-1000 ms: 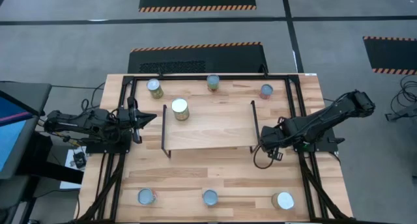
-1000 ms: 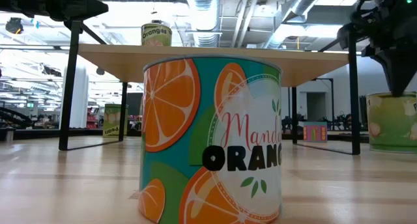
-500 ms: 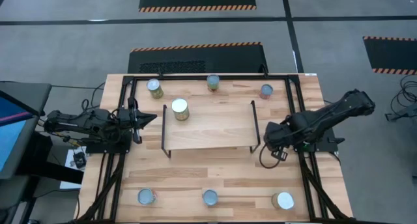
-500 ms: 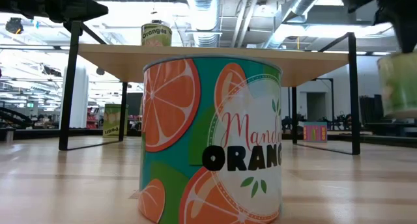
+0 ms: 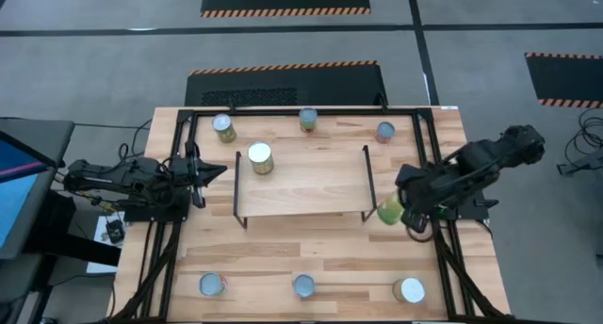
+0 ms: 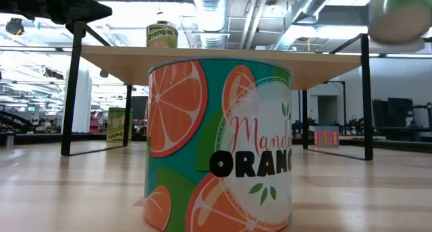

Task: Pick and place cans onto a shelf
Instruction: Put the bottom canned pears on the shelf, then put the top canned corn on the shelf

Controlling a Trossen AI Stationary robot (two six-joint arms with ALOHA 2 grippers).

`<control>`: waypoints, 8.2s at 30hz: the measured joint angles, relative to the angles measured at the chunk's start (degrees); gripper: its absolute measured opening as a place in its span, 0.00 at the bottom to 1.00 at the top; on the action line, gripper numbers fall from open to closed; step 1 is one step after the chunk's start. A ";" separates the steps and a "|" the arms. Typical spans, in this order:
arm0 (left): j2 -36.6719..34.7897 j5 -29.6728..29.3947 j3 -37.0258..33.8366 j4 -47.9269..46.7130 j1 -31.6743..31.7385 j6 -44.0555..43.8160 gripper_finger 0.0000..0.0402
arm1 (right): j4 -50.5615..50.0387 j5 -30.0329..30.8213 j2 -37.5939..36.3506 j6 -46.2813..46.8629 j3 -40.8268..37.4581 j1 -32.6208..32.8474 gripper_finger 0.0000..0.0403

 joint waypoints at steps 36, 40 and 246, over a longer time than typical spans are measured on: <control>0.00 -0.02 0.00 0.07 -0.02 -0.26 0.00 | 17.73 0.13 34.73 -45.80 31.18 -28.42 0.00; 0.00 -0.02 0.00 -0.10 0.00 -0.59 0.00 | 14.80 0.02 40.03 -45.89 38.28 -28.90 0.00; 11.52 -16.77 18.26 -20.19 -26.13 -16.15 0.00 | 86.74 4.76 4.26 -65.96 -33.48 -27.15 0.01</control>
